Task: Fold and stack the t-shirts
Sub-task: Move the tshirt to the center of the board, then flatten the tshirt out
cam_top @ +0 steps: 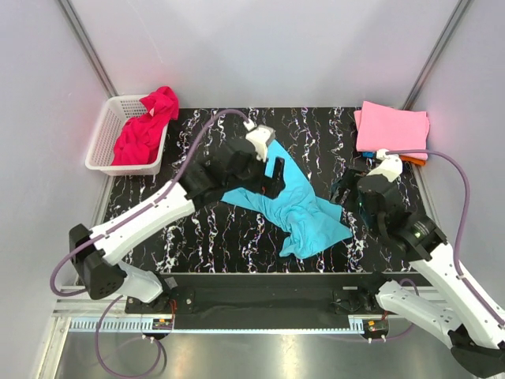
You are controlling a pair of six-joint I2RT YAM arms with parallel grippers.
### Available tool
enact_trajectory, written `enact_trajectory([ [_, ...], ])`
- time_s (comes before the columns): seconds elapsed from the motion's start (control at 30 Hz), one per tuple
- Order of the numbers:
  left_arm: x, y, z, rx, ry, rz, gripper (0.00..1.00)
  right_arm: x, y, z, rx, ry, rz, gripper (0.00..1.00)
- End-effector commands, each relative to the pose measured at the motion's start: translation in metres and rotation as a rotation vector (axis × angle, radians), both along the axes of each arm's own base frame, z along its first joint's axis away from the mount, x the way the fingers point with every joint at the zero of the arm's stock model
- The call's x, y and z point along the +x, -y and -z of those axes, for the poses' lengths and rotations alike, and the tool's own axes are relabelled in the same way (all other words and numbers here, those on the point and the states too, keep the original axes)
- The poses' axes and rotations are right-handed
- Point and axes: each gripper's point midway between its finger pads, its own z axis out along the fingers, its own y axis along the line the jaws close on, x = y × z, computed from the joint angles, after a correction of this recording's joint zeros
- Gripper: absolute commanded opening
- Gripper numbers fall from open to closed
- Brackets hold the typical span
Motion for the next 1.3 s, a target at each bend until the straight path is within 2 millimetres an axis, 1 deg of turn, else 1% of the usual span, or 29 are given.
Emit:
enact_trajectory([
  [0.0,0.01,-0.006,0.013,0.001,-0.001,-0.097,0.99,0.0,-0.001,0.008,-0.018,-0.037,0.003,0.79],
  [0.07,0.015,-0.013,0.028,0.037,-0.012,-0.149,0.99,0.0,-0.001,0.018,-0.012,-0.065,0.018,0.8],
  [0.1,0.022,-0.021,0.033,0.053,-0.012,-0.217,0.99,-0.002,0.001,0.032,-0.025,-0.092,0.038,0.83],
  [0.13,0.024,-0.024,0.037,0.063,-0.014,-0.244,0.99,-0.002,0.003,0.04,0.011,-0.106,0.08,0.84],
  [0.17,0.028,-0.029,0.042,0.077,-0.018,-0.289,0.99,-0.004,0.007,0.056,0.007,-0.131,0.113,0.84],
  [0.27,0.032,-0.034,0.046,0.078,-0.03,-0.348,0.99,-0.004,0.009,0.081,0.047,-0.178,0.191,0.84],
  [0.3,0.033,-0.035,0.047,0.067,-0.039,-0.374,0.99,-0.007,0.011,0.094,0.037,-0.207,0.204,0.83],
  [0.37,0.032,-0.04,0.049,0.065,-0.052,-0.4,0.99,-0.011,0.014,0.108,0.052,-0.243,0.246,0.82],
  [0.4,0.032,-0.042,0.049,0.054,-0.059,-0.423,0.99,-0.016,0.02,0.122,0.043,-0.27,0.27,0.82],
  [0.43,0.031,-0.048,0.054,0.06,-0.073,-0.438,0.99,-0.02,0.022,0.126,0.08,-0.271,0.296,0.81],
  [0.47,0.029,-0.051,0.051,0.046,-0.076,-0.445,0.99,-0.024,0.025,0.131,0.096,-0.28,0.311,0.81],
  [0.5,0.028,-0.054,0.053,0.035,-0.087,-0.457,0.99,-0.032,0.031,0.146,0.099,-0.302,0.334,0.8],
  [0.53,0.027,-0.059,0.059,0.04,-0.098,-0.467,0.99,-0.036,0.034,0.147,0.139,-0.289,0.347,0.79],
  [0.57,0.026,-0.062,0.06,0.037,-0.101,-0.473,0.99,-0.039,0.035,0.153,0.175,-0.295,0.371,0.78],
  [0.6,0.025,-0.065,0.057,0.026,-0.099,-0.476,0.99,-0.043,0.039,0.165,0.175,-0.314,0.387,0.78],
  [0.63,0.025,-0.069,0.061,0.031,-0.106,-0.484,0.99,-0.044,0.043,0.169,0.196,-0.323,0.425,0.78],
  [0.73,0.024,-0.077,0.061,0.025,-0.104,-0.492,0.99,-0.045,0.045,0.183,0.192,-0.373,0.468,0.78],
  [0.8,0.022,-0.08,0.058,0.007,-0.101,-0.49,0.99,-0.041,0.042,0.186,0.197,-0.388,0.47,0.79],
  [0.83,0.021,-0.082,0.059,0.007,-0.103,-0.492,0.99,-0.039,0.04,0.19,0.193,-0.403,0.474,0.79],
  [0.87,0.02,-0.084,0.058,0.006,-0.1,-0.495,0.99,-0.033,0.035,0.191,0.22,-0.399,0.463,0.79],
  [0.9,0.019,-0.085,0.057,0.0,-0.099,-0.497,0.99,-0.031,0.033,0.193,0.23,-0.406,0.464,0.78],
  [0.97,0.015,-0.09,0.056,-0.013,-0.097,-0.499,0.99,-0.025,0.036,0.197,0.25,-0.414,0.491,0.78],
  [1.03,0.01,-0.094,0.055,-0.027,-0.099,-0.496,0.99,-0.023,0.04,0.207,0.256,-0.447,0.494,0.77],
  [1.07,0.009,-0.095,0.055,-0.032,-0.1,-0.496,0.99,-0.019,0.036,0.208,0.294,-0.454,0.481,0.76],
  [1.1,0.007,-0.096,0.054,-0.035,-0.099,-0.493,0.99,-0.019,0.045,0.216,0.306,-0.467,0.52,0.75],
  [1.13,0.006,-0.098,0.055,-0.036,-0.101,-0.496,0.99,-0.021,0.048,0.222,0.306,-0.486,0.522,0.73],
  [1.17,0.004,-0.1,0.052,-0.046,-0.095,-0.495,0.99,-0.018,0.045,0.223,0.337,-0.489,0.51,0.72],
  [1.2,0.003,-0.101,0.052,-0.045,-0.092,-0.49,0.99,-0.019,0.049,0.228,0.342,-0.5,0.527,0.71],
  [1.27,0.002,-0.104,0.048,-0.057,-0.082,-0.495,0.99,-0.02,0.047,0.234,0.355,-0.521,0.52,0.66],
])
